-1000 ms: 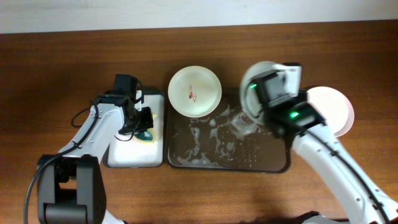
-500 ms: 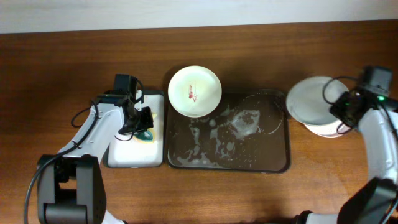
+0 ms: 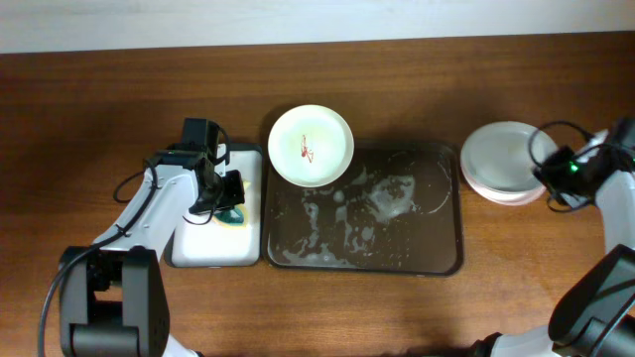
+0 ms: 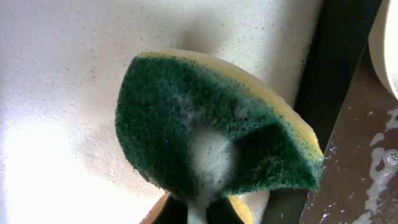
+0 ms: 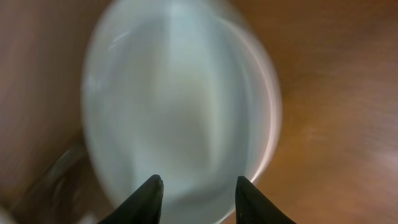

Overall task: Clean dirty plates on tray and stack at the side
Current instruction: 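Move the right gripper to the red-stained white plate and grip its rim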

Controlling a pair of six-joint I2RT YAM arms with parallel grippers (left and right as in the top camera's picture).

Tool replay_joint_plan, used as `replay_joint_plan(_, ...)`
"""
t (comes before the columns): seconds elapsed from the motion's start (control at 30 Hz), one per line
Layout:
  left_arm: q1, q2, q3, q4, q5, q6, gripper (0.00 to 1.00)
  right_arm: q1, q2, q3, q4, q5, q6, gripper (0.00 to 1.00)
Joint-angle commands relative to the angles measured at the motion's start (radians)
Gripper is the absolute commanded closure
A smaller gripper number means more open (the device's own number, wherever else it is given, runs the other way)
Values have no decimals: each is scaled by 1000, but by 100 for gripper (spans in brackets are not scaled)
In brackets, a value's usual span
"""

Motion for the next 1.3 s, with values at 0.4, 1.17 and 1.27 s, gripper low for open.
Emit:
replay_joint_plan(0.4,6,5,-6,2,11,8,100,527,-2,42,87,-19,-211,61)
replay_joint_plan(1.17,6,5,-6,11,10,8,100,765,178,352,63,32,-334,51)
replay_joint_plan(1.27,6,5,-6,13,10,8,100,790,249,352,100,32,-326,51)
